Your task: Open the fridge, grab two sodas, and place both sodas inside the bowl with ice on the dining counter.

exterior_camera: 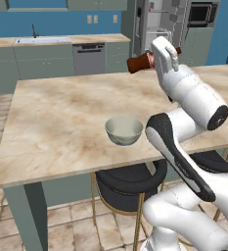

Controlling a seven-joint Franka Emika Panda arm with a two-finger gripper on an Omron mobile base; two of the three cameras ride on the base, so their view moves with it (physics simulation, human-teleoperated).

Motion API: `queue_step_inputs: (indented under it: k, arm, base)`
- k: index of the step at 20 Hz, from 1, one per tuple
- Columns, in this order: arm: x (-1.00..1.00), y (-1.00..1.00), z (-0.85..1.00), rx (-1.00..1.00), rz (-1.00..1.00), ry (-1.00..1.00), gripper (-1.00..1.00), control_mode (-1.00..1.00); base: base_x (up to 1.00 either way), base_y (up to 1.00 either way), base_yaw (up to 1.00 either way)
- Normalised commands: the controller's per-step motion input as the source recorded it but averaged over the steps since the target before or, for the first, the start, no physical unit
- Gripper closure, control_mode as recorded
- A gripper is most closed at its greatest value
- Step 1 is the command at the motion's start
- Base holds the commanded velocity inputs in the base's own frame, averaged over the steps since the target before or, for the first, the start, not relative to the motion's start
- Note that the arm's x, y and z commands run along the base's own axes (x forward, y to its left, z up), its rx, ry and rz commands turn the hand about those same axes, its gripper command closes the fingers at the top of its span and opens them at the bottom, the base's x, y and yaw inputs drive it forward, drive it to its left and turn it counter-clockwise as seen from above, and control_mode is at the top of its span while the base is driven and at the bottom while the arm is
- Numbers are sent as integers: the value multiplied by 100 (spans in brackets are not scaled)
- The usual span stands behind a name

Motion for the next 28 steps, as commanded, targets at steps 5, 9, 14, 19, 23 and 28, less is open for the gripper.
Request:
queue_step_inputs:
  k: [5,9,14,19,23,28]
  arm:
    - [-3,-11,-42,-37,1,10,100,-100]
    - [-3,-6,-25,-48,0,16,100,-100]
    - [3,-7,0,-49,4,25,100,-100]
    - [25,-1,-37,-55,9,49,100,-100]
    - [28,-5,-46,-41,8,44,100,-100]
    - [18,-2,-43,-17,2,23,100,-100]
  base:
    - [0,0,0]
    - [0,0,0]
    - [0,0,0]
    - [0,0,0]
    - [0,0,0]
    - [0,0,0]
